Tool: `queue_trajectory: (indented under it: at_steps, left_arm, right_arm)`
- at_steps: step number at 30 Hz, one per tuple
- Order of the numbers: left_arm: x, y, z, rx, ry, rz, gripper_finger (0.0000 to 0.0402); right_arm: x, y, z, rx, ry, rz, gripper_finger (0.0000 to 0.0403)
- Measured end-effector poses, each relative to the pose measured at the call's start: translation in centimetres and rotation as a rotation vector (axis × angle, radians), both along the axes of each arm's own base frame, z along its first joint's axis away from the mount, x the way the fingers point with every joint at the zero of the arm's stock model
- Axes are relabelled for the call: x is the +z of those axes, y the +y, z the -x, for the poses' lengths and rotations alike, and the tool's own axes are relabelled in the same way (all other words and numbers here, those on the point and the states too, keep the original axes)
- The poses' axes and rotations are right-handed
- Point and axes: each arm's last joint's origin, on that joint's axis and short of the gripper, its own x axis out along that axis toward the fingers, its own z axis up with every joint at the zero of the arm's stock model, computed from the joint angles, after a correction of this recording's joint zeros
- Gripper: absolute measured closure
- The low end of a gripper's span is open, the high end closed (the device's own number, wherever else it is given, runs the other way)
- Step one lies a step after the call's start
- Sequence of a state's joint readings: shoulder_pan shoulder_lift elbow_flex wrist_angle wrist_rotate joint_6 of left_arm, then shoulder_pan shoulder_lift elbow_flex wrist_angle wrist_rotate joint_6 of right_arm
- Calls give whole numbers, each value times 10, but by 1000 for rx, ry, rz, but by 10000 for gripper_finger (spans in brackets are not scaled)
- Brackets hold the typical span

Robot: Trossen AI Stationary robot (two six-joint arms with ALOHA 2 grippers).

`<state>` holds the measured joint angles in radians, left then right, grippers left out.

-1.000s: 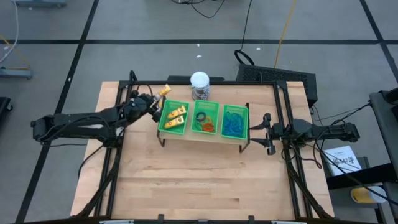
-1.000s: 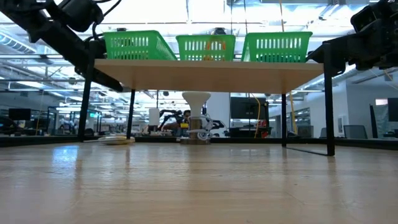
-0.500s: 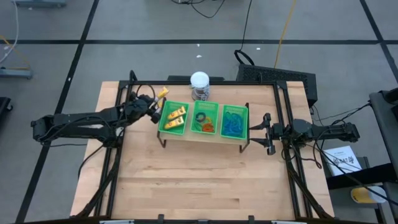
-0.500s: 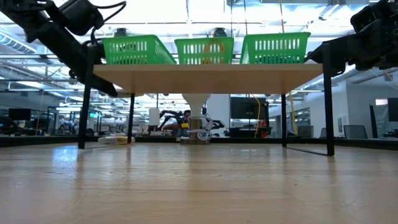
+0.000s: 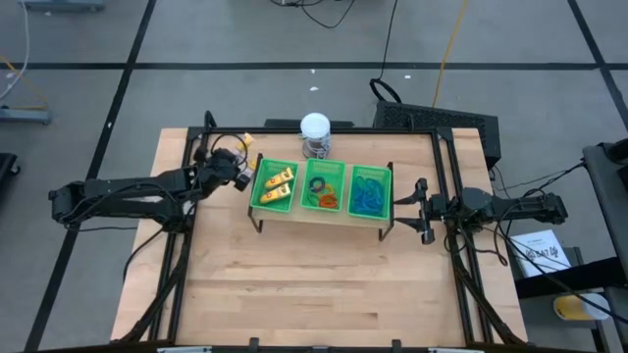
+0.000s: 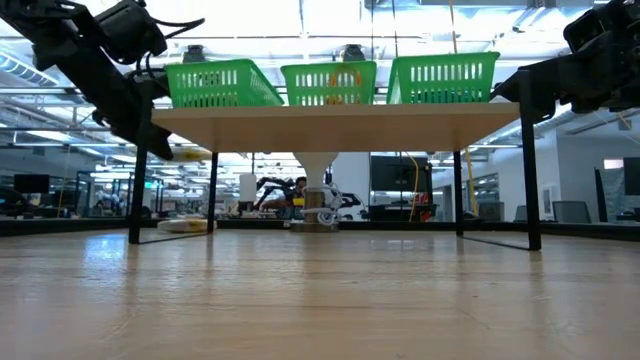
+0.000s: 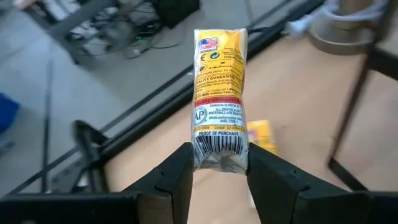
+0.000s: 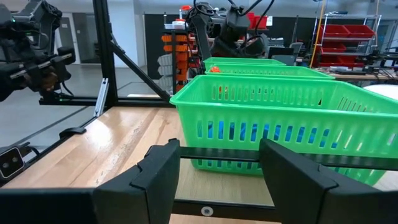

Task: Pick & Place Office Desk Supplies
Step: Put the crayon box into the left green bin on the shelf

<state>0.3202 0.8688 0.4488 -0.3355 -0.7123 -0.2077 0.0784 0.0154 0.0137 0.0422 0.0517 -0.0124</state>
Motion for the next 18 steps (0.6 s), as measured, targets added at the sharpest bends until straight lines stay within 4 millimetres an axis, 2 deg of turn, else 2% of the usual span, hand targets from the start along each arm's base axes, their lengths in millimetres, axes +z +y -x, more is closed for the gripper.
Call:
queue_trajectory:
  at_steps: [10, 18]
  left_arm:
    - [3, 2, 2, 114, -21, -84, 259]
    - [19, 2, 4, 88, -74, -171, 259]
  right_arm:
    - [0, 0, 0, 0, 0, 0, 190]
    - [0, 0, 0, 0, 0, 0, 190]
